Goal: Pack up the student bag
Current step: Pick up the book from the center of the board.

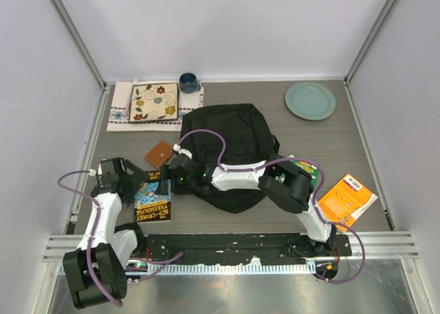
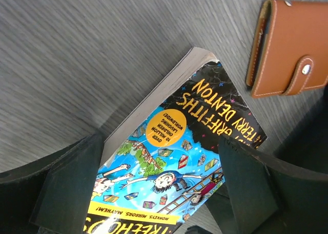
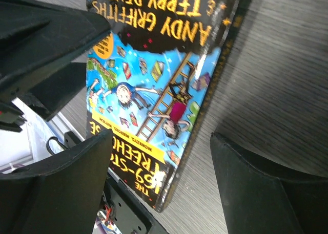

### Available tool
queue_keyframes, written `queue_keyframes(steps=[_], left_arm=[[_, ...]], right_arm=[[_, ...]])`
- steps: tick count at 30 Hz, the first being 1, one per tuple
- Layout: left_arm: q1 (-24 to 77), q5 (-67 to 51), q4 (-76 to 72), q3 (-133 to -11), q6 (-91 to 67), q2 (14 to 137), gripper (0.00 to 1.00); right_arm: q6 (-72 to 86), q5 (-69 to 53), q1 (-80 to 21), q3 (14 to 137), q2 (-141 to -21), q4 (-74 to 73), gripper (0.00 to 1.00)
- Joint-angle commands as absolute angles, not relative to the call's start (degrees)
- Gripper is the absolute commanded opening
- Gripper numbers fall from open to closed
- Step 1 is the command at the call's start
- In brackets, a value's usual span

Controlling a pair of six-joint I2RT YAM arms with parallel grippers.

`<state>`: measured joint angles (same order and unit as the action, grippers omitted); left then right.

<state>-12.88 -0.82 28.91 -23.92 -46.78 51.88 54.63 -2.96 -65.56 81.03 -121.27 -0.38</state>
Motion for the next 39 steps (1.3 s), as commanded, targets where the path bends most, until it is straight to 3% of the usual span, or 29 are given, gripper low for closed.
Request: queue_keyframes(steps=[1,9,19,24,28,32,37,39], left_arm=[[-13.10,-6.94,26.45,-22.15,-48.08,51.50,0.95],[-13.10,-10.98,26.54,-20.92,-48.43,48.44,0.75],[-13.10,-15.55,26.89,-22.85,-48.26,46.49,0.41],[-13.10,-17.57,26.63,-23.64,-47.46,46.76,0.33],[-13.10,-19.07,26.98,-24.08,-47.02,46.85,0.20],[-13.01,-20.39,27.60,-24.79,-46.58,46.23,0.20],[-13.10,-21.88,27.16,-24.35,-46.76,46.05,0.42],[-13.10,-22.32,26.90,-24.17,-46.58,46.32,0.41]], right_arm=[[56.16,-2.73,-64.51,84.20,-122.96,0.53,0.82],[57.48,-1.93,-63.55,84.03,-123.05,0.53,0.82],[57.83,-2.55,-63.11,83.85,-123.40,0.53,0.80],[57.83,-2.90,-63.02,83.50,-123.66,0.70,0.80],[57.83,-3.16,-63.02,83.50,-123.66,0.97,0.80],[57.74,-3.51,-62.93,83.58,-123.75,1.32,0.80],[57.74,-3.52,-62.75,83.58,-123.75,1.41,0.80],[57.74,-3.69,-62.75,83.50,-123.84,1.41,0.80]])
